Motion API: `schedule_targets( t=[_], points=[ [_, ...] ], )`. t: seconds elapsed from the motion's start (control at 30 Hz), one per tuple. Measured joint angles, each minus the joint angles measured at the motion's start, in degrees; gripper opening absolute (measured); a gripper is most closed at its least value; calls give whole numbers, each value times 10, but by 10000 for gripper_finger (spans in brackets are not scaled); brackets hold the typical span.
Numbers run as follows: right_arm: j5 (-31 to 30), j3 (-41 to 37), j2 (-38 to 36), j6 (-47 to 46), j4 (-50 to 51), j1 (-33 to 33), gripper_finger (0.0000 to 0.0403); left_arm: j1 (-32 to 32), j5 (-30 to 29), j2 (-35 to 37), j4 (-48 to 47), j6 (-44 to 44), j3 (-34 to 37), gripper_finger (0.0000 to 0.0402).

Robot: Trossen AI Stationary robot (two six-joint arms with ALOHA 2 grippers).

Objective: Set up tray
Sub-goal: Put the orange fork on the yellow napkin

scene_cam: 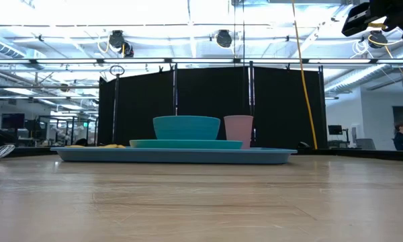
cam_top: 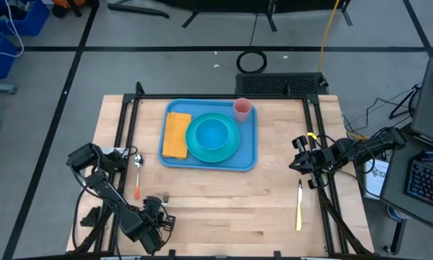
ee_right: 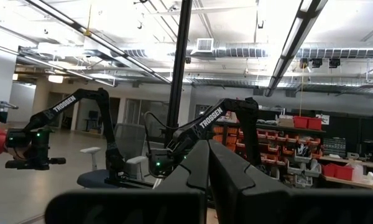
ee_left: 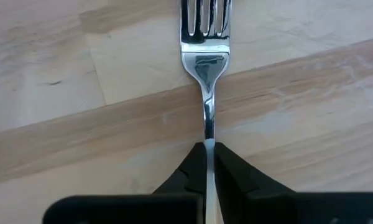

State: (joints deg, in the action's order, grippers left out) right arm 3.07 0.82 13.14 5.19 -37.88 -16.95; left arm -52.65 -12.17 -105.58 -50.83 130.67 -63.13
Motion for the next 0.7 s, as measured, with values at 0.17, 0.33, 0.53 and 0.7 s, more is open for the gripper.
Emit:
schedule_targets(
  t=[0.17, 0.33, 0.53, 0.7],
  points=[
    [0, 0, 0, 0, 0, 0, 4, 1, -11, 1, -5, 0, 0, 9],
    [0, 0, 0, 0, 0, 0, 4, 11, -12, 1, -16, -2, 0, 9],
    [0, 0, 0, 0, 0, 0, 4, 34, -18, 24, -21, -35, 0, 11],
    [0, 0, 0, 0, 0, 0, 4, 57, -49, 62, -61, -68, 0, 9]
  ],
)
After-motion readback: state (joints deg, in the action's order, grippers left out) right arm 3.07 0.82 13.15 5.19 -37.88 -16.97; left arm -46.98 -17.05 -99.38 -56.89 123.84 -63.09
